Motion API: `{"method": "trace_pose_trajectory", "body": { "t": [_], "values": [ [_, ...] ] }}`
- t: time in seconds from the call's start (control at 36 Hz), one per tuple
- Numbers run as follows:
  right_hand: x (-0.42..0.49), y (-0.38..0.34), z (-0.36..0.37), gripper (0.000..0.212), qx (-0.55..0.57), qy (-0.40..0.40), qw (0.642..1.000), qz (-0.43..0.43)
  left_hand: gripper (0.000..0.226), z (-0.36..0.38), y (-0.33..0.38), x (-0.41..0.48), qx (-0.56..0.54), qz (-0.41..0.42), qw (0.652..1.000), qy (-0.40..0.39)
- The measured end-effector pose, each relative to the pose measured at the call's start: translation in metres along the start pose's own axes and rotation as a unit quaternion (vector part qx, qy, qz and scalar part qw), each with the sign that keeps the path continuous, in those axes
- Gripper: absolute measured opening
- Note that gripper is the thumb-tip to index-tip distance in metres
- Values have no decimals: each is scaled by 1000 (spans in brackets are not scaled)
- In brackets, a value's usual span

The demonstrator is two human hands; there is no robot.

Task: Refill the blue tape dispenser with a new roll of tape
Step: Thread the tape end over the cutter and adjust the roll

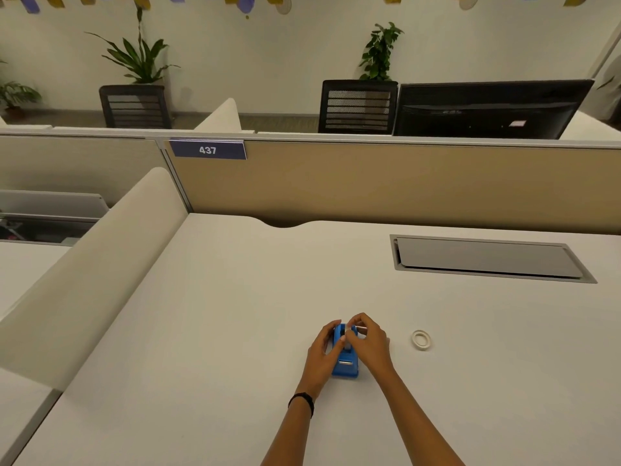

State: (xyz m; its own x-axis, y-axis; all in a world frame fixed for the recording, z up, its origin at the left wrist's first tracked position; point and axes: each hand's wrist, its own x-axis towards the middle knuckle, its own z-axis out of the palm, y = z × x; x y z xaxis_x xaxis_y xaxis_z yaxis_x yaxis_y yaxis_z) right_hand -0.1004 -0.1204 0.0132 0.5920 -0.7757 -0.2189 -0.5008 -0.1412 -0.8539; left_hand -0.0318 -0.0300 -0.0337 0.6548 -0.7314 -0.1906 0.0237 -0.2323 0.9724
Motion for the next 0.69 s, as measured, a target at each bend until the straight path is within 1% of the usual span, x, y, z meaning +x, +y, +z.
{"method": "trace_pose_trajectory", "body": {
  "t": [0.17,0.44,0.58,0.69],
  "values": [
    [-1,-1,-5,9,24,-12,1000,12,42,1,-4,-1,5,2,1000,-1],
    [-3,-5,-5,9,29,-3,999,28,37,0,-3,-1,12,14,1000,-5],
    [-4,-9,-10,9,38,-18,999,16,45,1,-6,0,14,6,1000,-6],
    [-5,-12,-15,13,34,-30,999,-3,41,0,-5,-1,13,5,1000,-5]
  ]
}}
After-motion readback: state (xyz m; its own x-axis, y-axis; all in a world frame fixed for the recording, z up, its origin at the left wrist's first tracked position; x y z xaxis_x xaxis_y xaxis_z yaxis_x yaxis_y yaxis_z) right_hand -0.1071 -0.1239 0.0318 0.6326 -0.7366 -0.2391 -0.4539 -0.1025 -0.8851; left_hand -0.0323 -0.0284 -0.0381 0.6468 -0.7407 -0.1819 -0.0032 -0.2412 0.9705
